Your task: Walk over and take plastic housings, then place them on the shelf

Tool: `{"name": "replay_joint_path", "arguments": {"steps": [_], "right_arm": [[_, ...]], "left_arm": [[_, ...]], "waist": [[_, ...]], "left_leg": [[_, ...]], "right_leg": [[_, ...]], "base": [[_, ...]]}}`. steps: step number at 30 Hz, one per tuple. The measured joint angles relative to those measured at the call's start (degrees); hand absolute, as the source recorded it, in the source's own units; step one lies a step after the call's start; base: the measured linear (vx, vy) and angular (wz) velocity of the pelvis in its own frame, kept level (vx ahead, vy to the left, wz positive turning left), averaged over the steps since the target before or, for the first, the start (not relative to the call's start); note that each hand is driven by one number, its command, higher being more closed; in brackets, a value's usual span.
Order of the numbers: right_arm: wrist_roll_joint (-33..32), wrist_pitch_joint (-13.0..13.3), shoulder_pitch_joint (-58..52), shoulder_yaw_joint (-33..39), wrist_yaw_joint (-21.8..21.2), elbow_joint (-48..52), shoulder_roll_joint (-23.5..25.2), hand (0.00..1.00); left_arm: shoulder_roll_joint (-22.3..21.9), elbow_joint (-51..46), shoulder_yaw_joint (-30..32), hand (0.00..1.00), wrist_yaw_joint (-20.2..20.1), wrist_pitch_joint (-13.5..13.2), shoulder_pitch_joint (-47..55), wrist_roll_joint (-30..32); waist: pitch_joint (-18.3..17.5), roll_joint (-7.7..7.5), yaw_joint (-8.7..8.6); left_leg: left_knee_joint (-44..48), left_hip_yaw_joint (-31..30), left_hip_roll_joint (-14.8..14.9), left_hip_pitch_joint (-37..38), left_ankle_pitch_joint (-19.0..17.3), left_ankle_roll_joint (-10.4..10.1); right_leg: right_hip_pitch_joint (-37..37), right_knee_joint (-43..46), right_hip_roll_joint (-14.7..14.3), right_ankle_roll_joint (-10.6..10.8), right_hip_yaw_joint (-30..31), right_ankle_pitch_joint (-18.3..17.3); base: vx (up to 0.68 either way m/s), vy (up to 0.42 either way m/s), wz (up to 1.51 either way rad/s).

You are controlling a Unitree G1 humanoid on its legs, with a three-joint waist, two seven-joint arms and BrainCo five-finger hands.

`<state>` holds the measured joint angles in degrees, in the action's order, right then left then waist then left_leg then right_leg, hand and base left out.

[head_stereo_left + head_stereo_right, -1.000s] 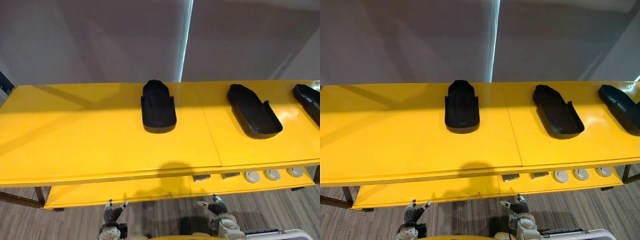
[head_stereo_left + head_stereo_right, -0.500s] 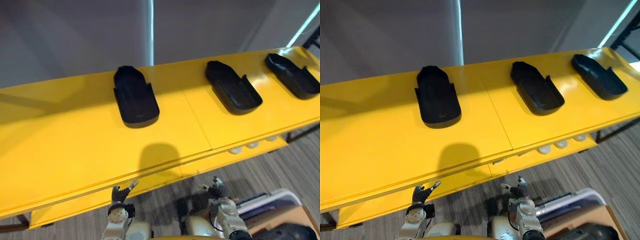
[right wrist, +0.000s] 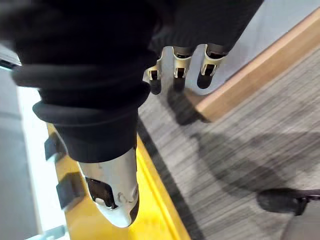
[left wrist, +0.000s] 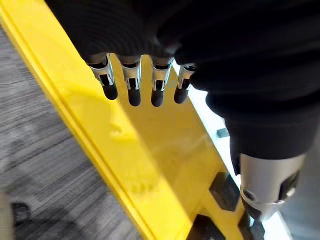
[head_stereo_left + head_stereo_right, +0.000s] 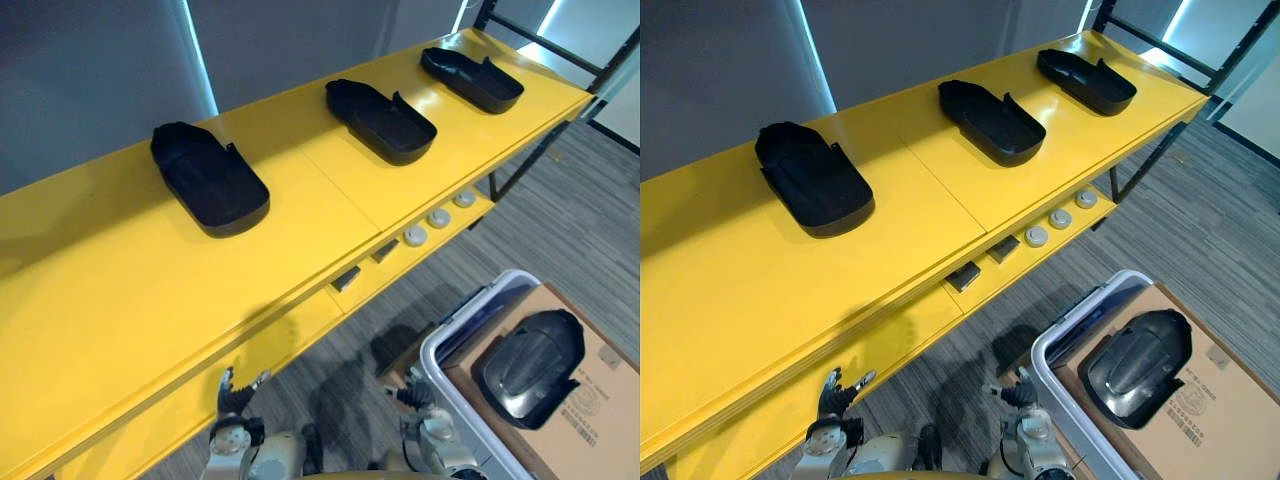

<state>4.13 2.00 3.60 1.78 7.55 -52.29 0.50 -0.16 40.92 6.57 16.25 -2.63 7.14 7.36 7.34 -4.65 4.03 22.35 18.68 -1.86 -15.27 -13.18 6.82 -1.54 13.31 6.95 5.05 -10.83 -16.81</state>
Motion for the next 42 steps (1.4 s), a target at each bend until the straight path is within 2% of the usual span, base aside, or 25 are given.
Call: {"name": "replay_joint_path", "arguments": {"steps": [4, 7, 8, 11, 12, 13, 15, 17, 18, 19, 20, 21, 23, 24, 26, 28, 30, 31, 32, 34, 35, 36, 38, 40, 42], "right_arm": [[-0.01, 0.07, -0.56, 0.51, 0.01, -0.63, -1.75, 0.00], [-0.05, 0.09, -0.69, 1.01, 0.07, -0.72, -2.52, 0.00], [-0.11, 0.11, -0.68, 1.97, 0.09, -0.76, -2.58, 0.00], [-0.24, 0.14, -0.61, 3.04, 0.35, -0.75, -2.96, 0.00], [-0.26, 0.15, -0.46, 3.02, 0.86, -0.64, -3.08, 0.00], [-0.27, 0.15, -0.34, 3.03, 1.14, -0.61, -3.03, 0.00], [-0.84, 0.17, 0.25, 2.86, 1.40, -0.27, -2.68, 0.00], [-1.32, 0.17, 0.73, 2.67, 1.53, -0.25, -2.48, 0.00], [-1.31, 0.20, 0.59, 2.61, 1.70, -0.25, -2.51, 0.00], [-1.31, 0.20, 0.41, 2.58, 1.89, -0.26, -2.53, 0.00], [-1.31, 0.20, 0.03, 2.62, 2.31, -0.27, -2.57, 0.00], [-1.32, 0.21, -0.37, 2.79, 2.33, -0.26, -2.88, 0.00], [-1.80, 0.28, -1.45, 2.93, 2.35, -0.17, -3.16, 0.00], [-2.95, 0.35, -1.95, 3.06, 2.38, 0.72, -3.05, 0.00], [-5.62, 0.76, -3.64, 5.31, 2.47, 2.98, -2.78, 0.00], [-8.03, 1.82, -4.79, 8.15, 2.88, 5.00, -3.72, 0.00], [-9.95, 2.20, -5.25, 10.33, 3.84, 6.89, -4.63, 0.00], [-11.17, 2.51, -5.06, 11.94, 4.15, 7.53, -5.37, 0.00], [-11.65, 2.78, -5.14, 13.26, 4.68, 8.43, -5.86, 0.00], [-12.64, 2.95, -5.17, 15.54, 5.12, 8.43, -5.83, 0.00], [-12.67, 3.13, -5.29, 15.82, 5.86, 8.42, -6.38, 0.00], [-12.81, 3.12, -5.20, 16.23, 6.06, 8.16, -6.15, 0.00], [-13.63, 3.19, -5.30, 16.46, 6.06, 8.34, -4.98, 0.00], [-13.81, 3.17, -5.23, 17.52, 6.10, 9.21, -5.09, 0.00], [-13.80, 3.20, -5.19, 18.75, 6.26, 14.27, -5.39, 0.00]], "left_arm": [[0.34, 2.13, -1.46, 0.00, 0.02, -0.08, -0.49, 0.01], [0.34, 3.16, -2.02, 0.00, -0.02, -0.08, -0.77, 0.00], [0.40, 3.65, -2.04, 0.00, -0.02, -0.08, -0.89, 0.01], [0.58, 4.56, -2.11, 0.00, -0.02, -0.05, -0.82, 0.02], [0.94, 4.62, -2.11, 0.00, -0.03, 0.02, -0.75, 0.05], [1.09, 4.63, -2.11, 0.00, -0.03, 0.02, -0.76, 0.05], [1.56, 4.61, -2.06, 0.00, -0.01, 0.07, -0.72, 0.04], [2.64, 4.57, -1.94, 0.00, 0.02, 0.08, -1.33, 0.02], [3.18, 4.59, -1.91, 0.00, 0.01, 0.16, -1.70, 0.00], [3.40, 4.59, -1.91, 0.00, 0.02, 0.16, -1.83, -0.01], [3.87, 4.59, -1.90, 0.00, 0.02, 0.14, -1.98, -0.01], [4.23, 4.61, -1.87, 0.00, 0.05, 0.13, -2.17, -0.03], [3.85, 4.61, -1.71, 0.00, 0.11, 0.16, -1.90, -0.24], [3.79, 4.58, -1.21, 0.00, 0.11, 0.21, -1.96, -0.69], [3.78, 4.15, -0.43, 0.00, 0.14, 0.28, -2.03, -2.09], [3.35, 2.40, -0.16, 0.00, 0.17, 0.30, -1.56, -3.25], [3.02, 0.23, -0.14, 0.00, 0.17, 0.28, -1.48, -4.26], [3.00, -1.23, -0.06, 0.00, 0.15, 0.17, -1.33, -4.67], [2.95, -2.40, -0.06, 0.00, 0.13, 0.06, -1.62, -5.25], [2.95, -4.42, -0.13, 0.00, 0.14, -0.18, -1.78, -5.81], [2.94, -5.63, -0.27, 0.00, 0.14, -0.47, -1.72, -6.49], [3.26, -5.60, -0.22, 0.00, 0.13, -0.54, -2.08, -6.74], [4.02, -6.64, -0.46, 0.00, 0.10, -0.56, -2.59, -6.77], [4.03, -6.71, -0.95, 0.00, -0.01, -0.55, -2.63, -6.73], [4.69, -6.75, -0.89, 0.00, -0.01, -0.55, -1.92, -6.65]], "waist": [[0.68, 1.92, -0.09], [0.73, 3.05, -0.37], [0.62, 3.50, -0.36], [0.90, 4.01, -1.59], [1.09, 4.30, -1.72], [1.27, 4.44, -1.74], [1.63, 5.11, -1.77], [1.78, 5.37, -1.69], [1.76, 5.33, -1.82], [1.74, 5.25, -1.89], [1.65, 4.93, -2.87], [1.66, 5.12, -3.77], [1.77, 5.64, -3.62], [2.16, 5.98, -3.48], [2.68, 6.03, -3.44], [3.12, 6.65, -3.86], [3.43, 7.07, -4.44], [3.96, 6.31, -4.74], [4.06, 6.46, -4.75], [4.10, 6.66, -4.76], [4.21, 7.98, -4.83], [4.27, 8.25, -4.77], [4.43, 6.82, -4.88], [4.37, 6.66, -4.91], [4.27, 6.51, -4.85]], "left_leg": [[2.05, -2.44, 1.49, 1.97, 0.99, -1.45], [1.18, -9.69, 1.02, 1.81, 2.44, -3.48], [-0.49, -10.98, 0.93, 1.87, 2.78, -3.60], [-2.39, -7.45, 2.13, 1.93, 3.56, -3.76], [-2.46, -4.21, 3.57, 2.23, 3.22, -3.30], [-2.56, -2.68, 4.25, 2.57, 3.01, -3.00], [-4.48, 4.38, 7.13, 3.76, 2.78, -2.79], [-4.97, 8.44, 9.08, 4.52, 2.69, -3.43], [-5.30, 10.42, 9.74, 5.37, 2.68, -4.09], [-5.35, 11.07, 9.88, 5.86, 2.78, -4.55], [-5.15, 11.60, 9.73, 6.44, 2.99, -5.20], [-4.43, 11.32, 10.23, 6.43, 3.09, -6.01], [-2.56, 8.89, 12.53, 6.43, 2.49, -7.82], [0.06, 8.46, 15.20, 6.37, 1.47, -9.34], [4.87, 6.99, 18.36, 5.82, 1.05, -10.00], [7.67, 3.43, 19.62, 5.84, 1.20, -10.17], [9.32, -1.02, 18.63, 5.34, 2.69, -11.39], [9.37, -5.03, 16.50, 4.18, 2.56, -11.75], [5.97, -8.93, 13.36, 4.49, 1.96, -12.23], [-0.41, -14.06, 9.25, 5.00, 2.37, -12.58], [-3.92, -15.29, 8.78, 5.97, 3.78, -11.12], [-3.09, -14.79, 8.70, 6.34, 3.14, -10.40], [-2.22, -13.76, 7.19, 6.53, 2.07, -9.48], [-1.84, -13.21, 6.44, 6.60, 1.32, -8.72], [-1.61, -11.64, 5.61, 7.28, 0.28, -7.86]], "right_leg": [[-3.25, -2.96, -1.22, -0.49, 1.98, 1.36], [-1.42, -2.95, -2.53, -1.28, 5.30, 2.97], [0.05, -3.15, -2.98, -1.21, 7.29, 3.80], [2.88, -3.46, -3.43, -0.86, 11.99, 5.50], [3.98, -3.70, -3.54, -0.69, 13.26, 5.54], [4.25, -3.97, -2.66, -0.99, 11.33, 5.40], [5.94, -2.90, 2.21, -3.48, -3.75, 6.98], [6.60, -2.81, 4.88, -4.43, -14.35, 7.77], [6.17, -4.22, 5.38, -4.68, -16.62, 9.82], [5.80, -5.17, 5.34, -4.22, -16.69, 11.15], [5.52, -6.74, 5.08, -2.42, -15.13, 14.64], [5.43, -6.85, 4.80, 0.40, -14.65, 15.71], [5.45, -7.42, 2.45, -0.22, -13.08, 15.53], [4.78, -7.76, 0.64, -1.15, -12.41, 14.95], [3.50, -7.73, -1.82, -2.31, -11.65, 14.00], [2.72, -6.88, -3.05, -2.94, -10.07, 13.03], [2.53, -5.76, -2.90, -3.12, -8.40, 12.38], [2.76, -5.65, -2.01, -3.20, -7.07, 12.32], [2.90, -5.61, -0.97, -3.20, -5.99, 12.30], [2.89, -5.14, 0.01, -2.76, -4.45, 12.08], [2.81, -4.09, -0.59, -1.49, -3.43, 11.24], [2.75, -3.35, -0.41, -1.03, -2.80, 10.84], [2.86, -2.88, 1.11, -0.05, -2.15, 10.31], [2.82, -2.95, 1.82, 0.33, -1.62, 10.26], [2.79, -3.57, 2.72, 1.36, 0.07, 10.44]], "base": [[-0.17, -0.097, -0.34], [-0.16, -0.080, -0.58], [-0.17, -0.046, -0.79], [-0.12, 0.023, -0.93], [-0.07, 0.032, -1.15], [-0.13, 0.053, -1.64], [-0.11, 0.038, -1.55], [-0.07, -0.008, -1.31], [-0.04, -0.055, -1.16], [0.01, -0.088, -0.72], [0.05, -0.110, -0.29], [0.05, -0.110, -0.28], [0.04, -0.171, -0.51], [0.03, -0.173, -0.52], [0.03, -0.146, -0.36], [0.06, -0.138, -0.41], [0.15, -0.067, -0.39], [0.14, 0.009, -0.42], [0.08, 0.045, -0.46], [0.07, 0.099, -0.43], [0.09, 0.170, -0.41], [0.08, 0.148, -0.31], [0.10, 0.161, -0.09], [0.08, 0.150, -0.09], [0.08, 0.154, -0.29]]}}
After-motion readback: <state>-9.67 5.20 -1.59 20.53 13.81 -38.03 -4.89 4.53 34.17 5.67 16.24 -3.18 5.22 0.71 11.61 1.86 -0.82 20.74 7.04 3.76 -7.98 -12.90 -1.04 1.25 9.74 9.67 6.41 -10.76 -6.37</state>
